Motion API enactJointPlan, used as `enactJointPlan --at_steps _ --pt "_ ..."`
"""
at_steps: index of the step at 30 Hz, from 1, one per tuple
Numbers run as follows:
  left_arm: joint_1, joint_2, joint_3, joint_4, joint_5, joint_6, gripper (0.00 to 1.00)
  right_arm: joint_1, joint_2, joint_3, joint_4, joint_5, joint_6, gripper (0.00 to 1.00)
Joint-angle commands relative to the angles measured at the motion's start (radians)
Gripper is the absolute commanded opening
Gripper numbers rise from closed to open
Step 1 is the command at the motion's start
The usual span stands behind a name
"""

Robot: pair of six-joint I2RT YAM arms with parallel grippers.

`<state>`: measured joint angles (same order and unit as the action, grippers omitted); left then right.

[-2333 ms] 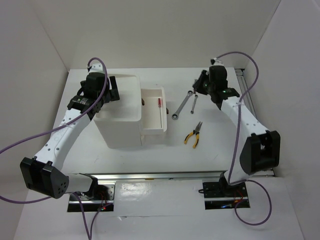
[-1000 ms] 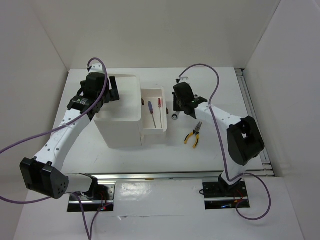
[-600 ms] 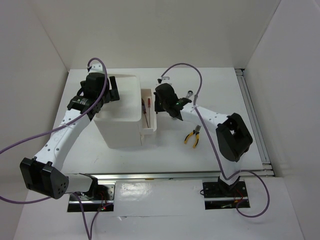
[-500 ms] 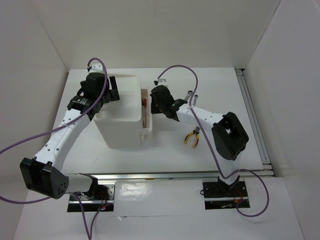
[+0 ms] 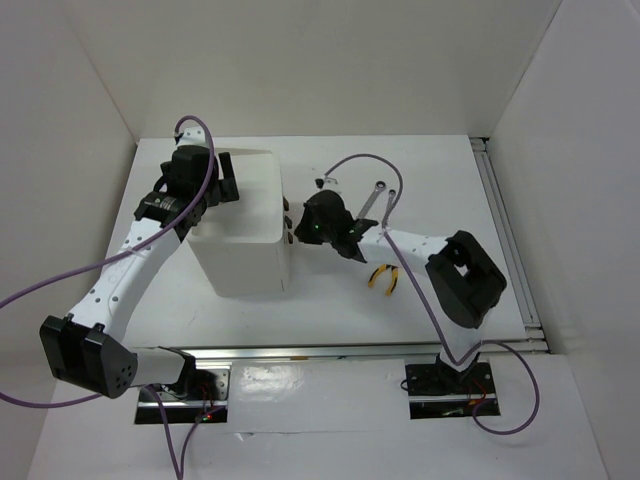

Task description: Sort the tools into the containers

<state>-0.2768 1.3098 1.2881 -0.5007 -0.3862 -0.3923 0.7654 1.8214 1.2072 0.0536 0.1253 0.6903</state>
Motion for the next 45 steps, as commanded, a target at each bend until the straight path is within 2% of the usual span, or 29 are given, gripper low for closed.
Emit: enactJointPlan --at_steps 1,2,3,4,5,9,10,12,14,18,20,26,36,45 --pt "-0.025 0.031 -0.052 -0.108 0.159 0.017 1.0 -0.035 -0.128 -0.115 0.077 -0.043 0.064 0.11" --pt "-0.025 0.031 -0.052 -0.108 0.159 0.017 1.0 -0.035 -0.142 -0.115 0.033 0.015 0.042 0.25" --pt "-0.025 0.031 -0.052 -0.108 0.159 0.017 1.0 -0.035 -0.154 -0.115 -0.051 0.077 0.032 0.31" --pt "-0.025 0.031 -0.052 -0.108 0.15 0.017 1.0 -0.064 -0.163 -0.148 -0.063 0.115 0.016 0.31" --pt "-0.025 0.031 -0.052 -0.108 0.15 0.017 1.0 -0.083 -0.177 -0.176 -0.049 0.088 0.002 0.33" --pt "-0.025 0.031 -0.052 -0.108 0.15 0.017 1.0 -0.188 -0.176 -0.339 0.234 -0.207 -0.029 0.4" --pt "-0.025 0.031 -0.052 -0.108 0.15 0.017 1.0 -0.228 -0.127 -0.369 0.381 -0.374 -0.04 0.47" --pt "-0.025 0.031 -0.052 -0.108 0.15 0.017 1.0 -0.259 -0.053 -0.37 0.518 -0.539 -0.029 0.53" --pt "-0.025 0.031 -0.052 -0.108 0.15 0.017 1.0 -0.278 0.062 -0.344 0.696 -0.695 0.023 0.53" --pt "-0.025 0.031 -0.052 -0.108 0.15 0.017 1.0 -0.278 0.202 -0.282 0.865 -0.789 0.09 0.53" --pt "-0.025 0.031 -0.052 -0.108 0.15 0.026 1.0 -0.278 0.266 -0.256 0.961 -0.811 0.15 0.49" --pt "-0.025 0.031 -0.052 -0.108 0.15 0.026 1.0 -0.269 0.349 -0.192 0.939 -0.811 0.161 0.49" --pt "-0.025 0.031 -0.052 -0.108 0.159 0.026 1.0 -0.268 0.46 -0.158 1.055 -0.8 0.242 0.51" --pt "-0.025 0.031 -0.052 -0.108 0.159 0.026 1.0 -0.25 0.493 -0.115 1.134 -0.811 0.302 0.51"
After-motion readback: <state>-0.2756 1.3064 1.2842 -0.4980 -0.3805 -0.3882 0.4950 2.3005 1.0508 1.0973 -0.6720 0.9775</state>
